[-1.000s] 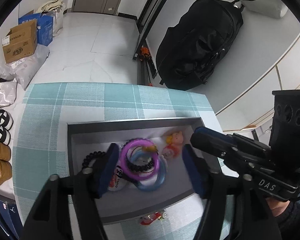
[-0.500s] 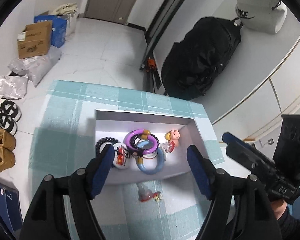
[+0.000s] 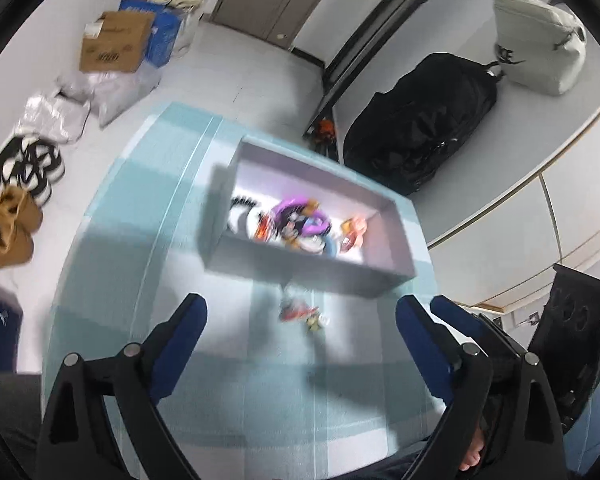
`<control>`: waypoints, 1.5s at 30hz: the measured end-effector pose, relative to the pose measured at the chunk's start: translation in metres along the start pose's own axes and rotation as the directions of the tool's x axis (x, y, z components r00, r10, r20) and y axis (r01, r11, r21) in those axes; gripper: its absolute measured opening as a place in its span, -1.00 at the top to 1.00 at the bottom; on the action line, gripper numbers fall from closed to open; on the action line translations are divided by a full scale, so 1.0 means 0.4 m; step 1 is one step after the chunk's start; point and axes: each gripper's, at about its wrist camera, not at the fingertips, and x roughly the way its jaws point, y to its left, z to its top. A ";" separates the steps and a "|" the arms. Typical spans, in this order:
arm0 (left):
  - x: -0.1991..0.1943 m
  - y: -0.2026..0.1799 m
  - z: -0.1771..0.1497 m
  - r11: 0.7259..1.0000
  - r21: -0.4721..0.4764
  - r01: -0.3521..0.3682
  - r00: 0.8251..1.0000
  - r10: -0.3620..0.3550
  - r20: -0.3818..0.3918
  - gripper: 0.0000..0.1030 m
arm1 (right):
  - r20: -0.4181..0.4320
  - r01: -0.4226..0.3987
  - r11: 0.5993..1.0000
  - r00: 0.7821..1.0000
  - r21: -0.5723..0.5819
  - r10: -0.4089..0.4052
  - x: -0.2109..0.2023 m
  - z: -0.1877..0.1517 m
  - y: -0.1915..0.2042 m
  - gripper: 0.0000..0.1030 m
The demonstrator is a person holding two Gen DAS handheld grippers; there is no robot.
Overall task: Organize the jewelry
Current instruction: 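Move both grippers back from the box to the last loose items, then grasp the small white bead with the right gripper while the left grasps the clear pacifier charm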
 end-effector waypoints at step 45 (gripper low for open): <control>0.064 0.055 -0.034 0.993 0.010 -0.115 0.990 0.115 -0.085 -0.85 | -0.133 0.100 0.992 0.985 -0.074 -0.109 0.125 -0.040 0.004 0.77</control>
